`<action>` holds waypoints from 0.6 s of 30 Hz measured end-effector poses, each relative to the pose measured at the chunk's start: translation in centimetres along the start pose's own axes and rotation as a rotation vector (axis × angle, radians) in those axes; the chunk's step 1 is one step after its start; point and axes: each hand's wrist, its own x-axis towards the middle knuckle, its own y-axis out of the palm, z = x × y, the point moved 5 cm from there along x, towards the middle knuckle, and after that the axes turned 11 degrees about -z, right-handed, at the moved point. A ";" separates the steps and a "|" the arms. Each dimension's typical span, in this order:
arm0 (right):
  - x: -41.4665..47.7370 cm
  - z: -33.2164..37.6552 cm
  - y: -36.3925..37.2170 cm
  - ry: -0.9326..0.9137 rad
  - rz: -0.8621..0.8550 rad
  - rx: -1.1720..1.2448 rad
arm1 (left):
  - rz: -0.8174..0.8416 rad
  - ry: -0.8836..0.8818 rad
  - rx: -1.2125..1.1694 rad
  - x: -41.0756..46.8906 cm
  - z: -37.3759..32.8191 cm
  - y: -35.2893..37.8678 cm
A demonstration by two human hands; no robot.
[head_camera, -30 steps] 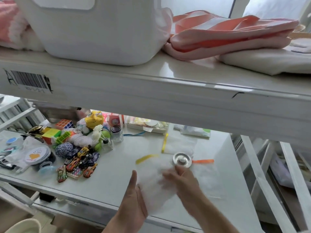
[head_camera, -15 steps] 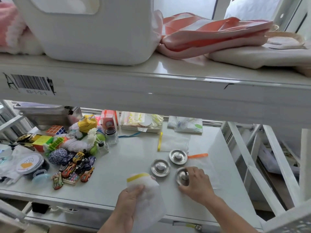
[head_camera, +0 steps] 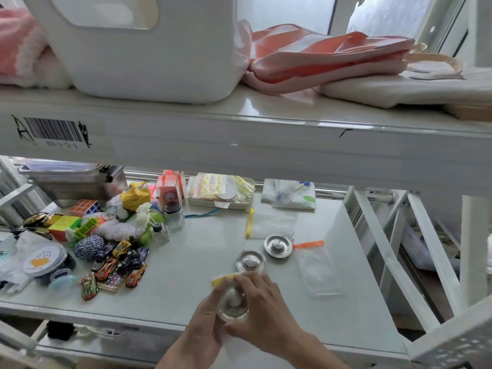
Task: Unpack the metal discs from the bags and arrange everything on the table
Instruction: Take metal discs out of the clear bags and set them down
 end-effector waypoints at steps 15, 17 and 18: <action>1.5 -24.1 -5.9 1.051 -0.231 -0.148 | -0.088 0.100 0.213 -0.9 0.6 -1.6; 1.6 -23.2 -6.4 0.969 -0.302 -0.305 | -0.082 0.096 0.189 -0.9 0.7 -1.9; 1.8 -22.2 -6.5 0.873 -0.352 -0.364 | -0.083 0.092 0.180 -0.9 0.8 -2.0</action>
